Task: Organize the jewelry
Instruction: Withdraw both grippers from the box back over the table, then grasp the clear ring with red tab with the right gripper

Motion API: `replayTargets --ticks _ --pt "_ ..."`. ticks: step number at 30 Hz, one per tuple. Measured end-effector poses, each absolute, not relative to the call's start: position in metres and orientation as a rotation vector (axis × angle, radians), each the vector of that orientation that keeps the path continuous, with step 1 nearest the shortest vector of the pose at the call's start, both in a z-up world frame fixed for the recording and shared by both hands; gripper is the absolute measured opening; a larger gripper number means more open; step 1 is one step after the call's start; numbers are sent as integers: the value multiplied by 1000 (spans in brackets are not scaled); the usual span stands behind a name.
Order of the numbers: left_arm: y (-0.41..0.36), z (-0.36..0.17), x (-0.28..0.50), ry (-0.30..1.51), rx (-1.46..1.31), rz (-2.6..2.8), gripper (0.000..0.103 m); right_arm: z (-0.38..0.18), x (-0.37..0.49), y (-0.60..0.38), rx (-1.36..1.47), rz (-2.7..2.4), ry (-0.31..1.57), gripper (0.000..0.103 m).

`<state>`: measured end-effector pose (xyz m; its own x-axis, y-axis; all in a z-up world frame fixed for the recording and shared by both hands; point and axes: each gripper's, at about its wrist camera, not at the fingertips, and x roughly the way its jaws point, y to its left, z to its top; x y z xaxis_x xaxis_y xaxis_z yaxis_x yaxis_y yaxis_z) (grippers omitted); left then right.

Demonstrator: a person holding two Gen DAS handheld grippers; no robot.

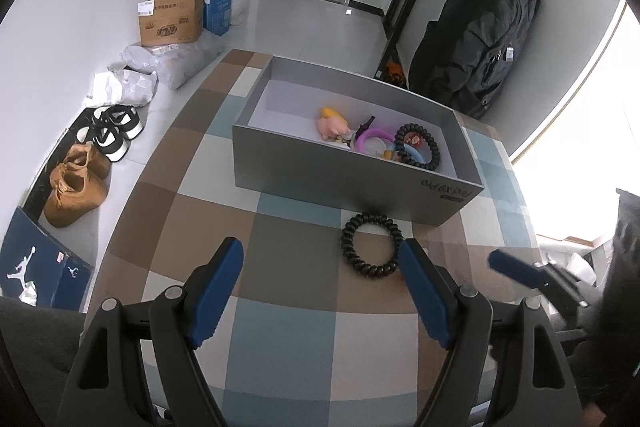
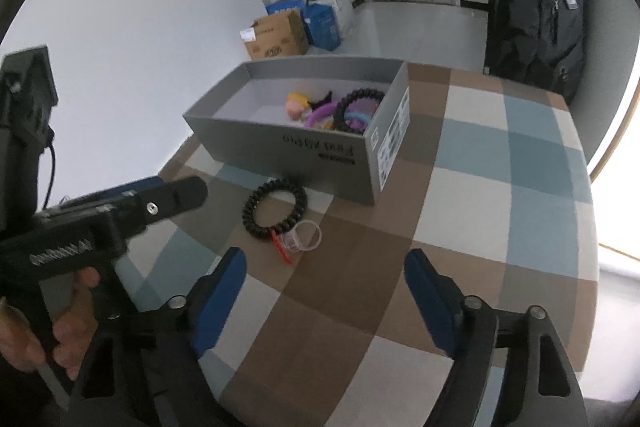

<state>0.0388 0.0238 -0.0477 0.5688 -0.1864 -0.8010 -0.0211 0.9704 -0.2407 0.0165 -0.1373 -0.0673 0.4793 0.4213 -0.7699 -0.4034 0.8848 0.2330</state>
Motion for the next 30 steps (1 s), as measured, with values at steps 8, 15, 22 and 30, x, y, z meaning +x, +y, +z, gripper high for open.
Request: replayTargets --ticks 8,15,22,30 --pt "37 -49 43 970 -295 -83 77 -76 23 -122 -7 517 965 74" --pt "48 -53 49 984 -337 -79 77 -83 28 -112 -43 524 967 69" --pt "51 -59 54 1010 -367 -92 77 -82 33 -103 -66 525 961 56" --pt "52 -64 60 1038 -372 -86 77 -83 37 -102 -86 517 956 29"
